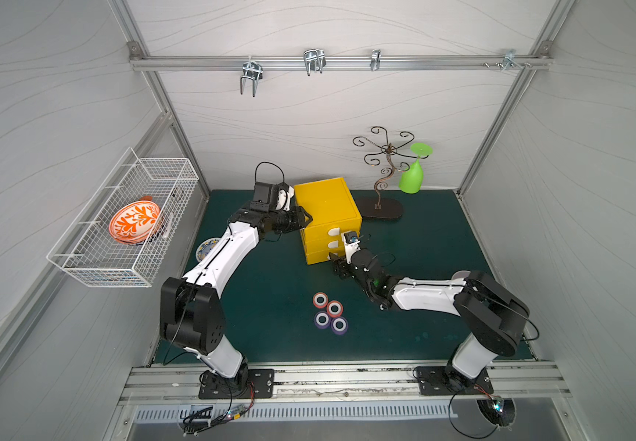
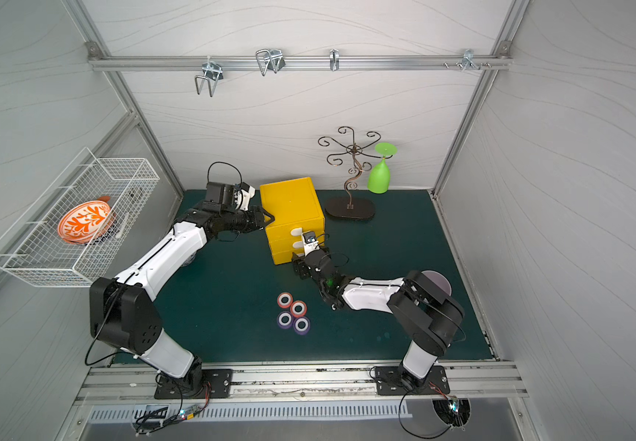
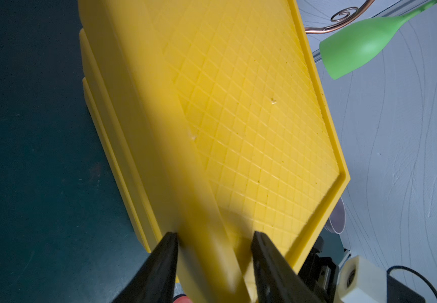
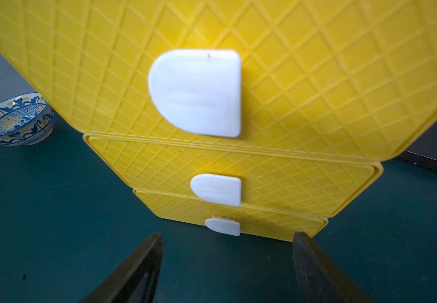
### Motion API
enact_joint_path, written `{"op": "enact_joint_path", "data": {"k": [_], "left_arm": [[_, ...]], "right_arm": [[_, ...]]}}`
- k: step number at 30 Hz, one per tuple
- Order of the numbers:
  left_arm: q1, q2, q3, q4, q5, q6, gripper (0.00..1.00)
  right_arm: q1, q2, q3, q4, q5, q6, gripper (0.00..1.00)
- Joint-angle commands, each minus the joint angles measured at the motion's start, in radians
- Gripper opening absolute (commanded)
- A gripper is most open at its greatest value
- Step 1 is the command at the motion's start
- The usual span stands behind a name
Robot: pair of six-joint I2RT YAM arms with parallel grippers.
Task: Place the transparent tape into the drawer according to color
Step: Close the drawer of the storage box, then open the drawer in the storage box.
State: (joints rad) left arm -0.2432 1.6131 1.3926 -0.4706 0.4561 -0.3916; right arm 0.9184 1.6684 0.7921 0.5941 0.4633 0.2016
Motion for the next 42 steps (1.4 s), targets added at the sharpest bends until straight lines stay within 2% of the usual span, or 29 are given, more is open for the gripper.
{"op": "enact_joint_path", "data": {"k": [1, 19, 24, 27, 42], "left_arm": [[-0.001, 0.024, -0.012, -0.020, 0.017, 0.028, 0.50], [0.018, 0.036, -0.015, -0.013, 0.055, 0.019, 0.51], [0.019, 0.036, -0.015, -0.013, 0.059, 0.019, 0.51], [0.019, 0.037, -0.017, -0.014, 0.059, 0.019, 0.51], [0.020, 0.033, -0.018, -0.014, 0.068, 0.020, 0.51]], "right_arm": [[-0.009, 0.031, 0.002, 0.110, 0.005, -0.009, 0.82], [-0.021, 0.174, 0.095, 0.206, 0.060, -0.051, 0.78], [-0.021, 0.212, 0.120, 0.200, 0.077, -0.056, 0.73], [-0.019, 0.224, 0.124, 0.207, 0.080, -0.048, 0.67], [-0.003, 0.225, 0.130, 0.222, 0.086, -0.041, 0.22]]}}
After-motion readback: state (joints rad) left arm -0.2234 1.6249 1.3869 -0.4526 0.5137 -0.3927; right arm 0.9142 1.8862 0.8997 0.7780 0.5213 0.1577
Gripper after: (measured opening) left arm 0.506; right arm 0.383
